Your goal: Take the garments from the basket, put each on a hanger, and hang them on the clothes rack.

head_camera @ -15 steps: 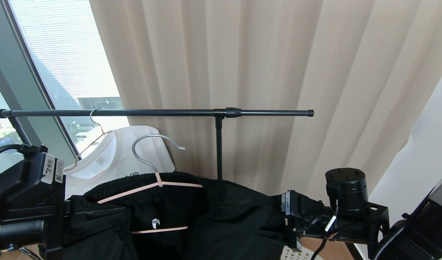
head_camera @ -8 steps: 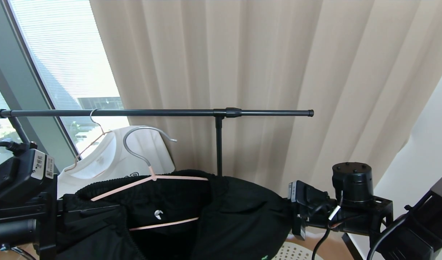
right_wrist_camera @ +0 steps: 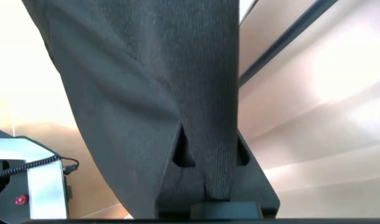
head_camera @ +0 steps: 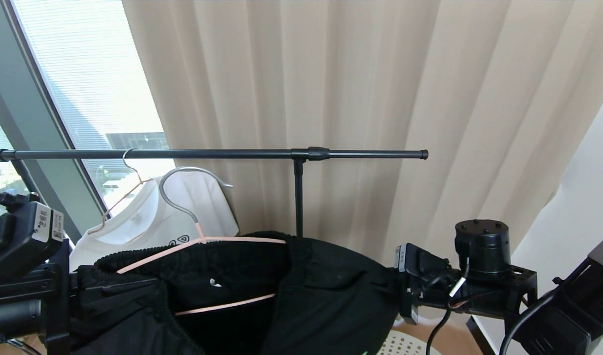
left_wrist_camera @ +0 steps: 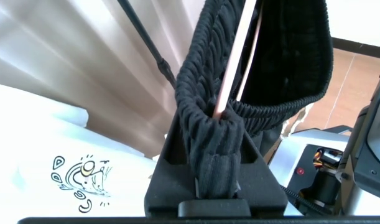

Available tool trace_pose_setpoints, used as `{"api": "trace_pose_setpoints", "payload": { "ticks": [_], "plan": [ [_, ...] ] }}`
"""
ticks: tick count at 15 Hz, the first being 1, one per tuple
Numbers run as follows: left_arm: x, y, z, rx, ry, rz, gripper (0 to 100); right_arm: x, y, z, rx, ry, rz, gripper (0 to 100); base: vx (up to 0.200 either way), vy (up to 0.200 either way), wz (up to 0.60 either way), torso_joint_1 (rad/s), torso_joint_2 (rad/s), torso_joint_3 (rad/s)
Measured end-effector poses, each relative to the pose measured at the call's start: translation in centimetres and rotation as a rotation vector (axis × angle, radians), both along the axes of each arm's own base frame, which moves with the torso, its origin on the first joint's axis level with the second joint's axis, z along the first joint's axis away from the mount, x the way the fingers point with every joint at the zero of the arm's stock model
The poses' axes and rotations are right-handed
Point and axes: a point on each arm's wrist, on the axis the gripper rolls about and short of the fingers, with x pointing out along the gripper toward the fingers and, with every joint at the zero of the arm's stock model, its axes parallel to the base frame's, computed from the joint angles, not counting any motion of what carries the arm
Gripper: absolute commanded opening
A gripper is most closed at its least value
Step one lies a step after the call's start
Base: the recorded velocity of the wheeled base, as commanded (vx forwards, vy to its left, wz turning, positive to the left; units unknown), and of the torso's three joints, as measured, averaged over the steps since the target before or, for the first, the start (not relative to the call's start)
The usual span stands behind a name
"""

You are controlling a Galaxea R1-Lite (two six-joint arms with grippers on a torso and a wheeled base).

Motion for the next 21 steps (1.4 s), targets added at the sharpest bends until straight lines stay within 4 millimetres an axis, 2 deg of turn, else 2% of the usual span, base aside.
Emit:
{"api": "trace_pose_setpoints", "payload": {
  "ticks": [1, 2, 9, 15, 17, 21],
  "plan": [
    [0.0, 0.0, -0.1, 0.0, 0.005, 0.0, 0, -0.1, 0.0, 0.0, -0.002, 0.002, 0.002, 0, 0.0, 0.0, 0.0, 0.0, 0.0, 0.0],
    [0.0, 0.0, -0.2, -0.001, 0.008, 0.001, 0, -0.2, 0.0, 0.0, -0.002, 0.002, 0.005, 100, 0.0, 0.0, 0.0, 0.0, 0.0, 0.0],
    [0.2, 0.8, -0.7, -0.038, 0.078, 0.086, 0, -0.9, 0.1, 0.7, 0.0, -0.034, 0.027, 100, 0.0, 0.0, 0.0, 0.0, 0.0, 0.0],
    [0.9, 2.7, -2.1, -0.011, 0.164, 0.281, 0, -1.2, 1.6, 3.6, 0.132, 0.032, -0.083, 100, 0.0, 0.0, 0.0, 0.0, 0.0, 0.0],
    [1.6, 3.1, -2.3, -0.03, 0.226, 0.381, 0, -1.2, 2.4, 4.5, 0.167, 0.034, -0.112, 100, 0.0, 0.0, 0.0, 0.0, 0.0, 0.0],
    [3.8, 3.4, -1.9, -0.052, 0.29, 0.499, 0, -1.3, 2.7, 4.9, 0.176, 0.022, -0.106, 100, 0.0, 0.0, 0.0, 0.0, 0.0, 0.0]
  ]
}}
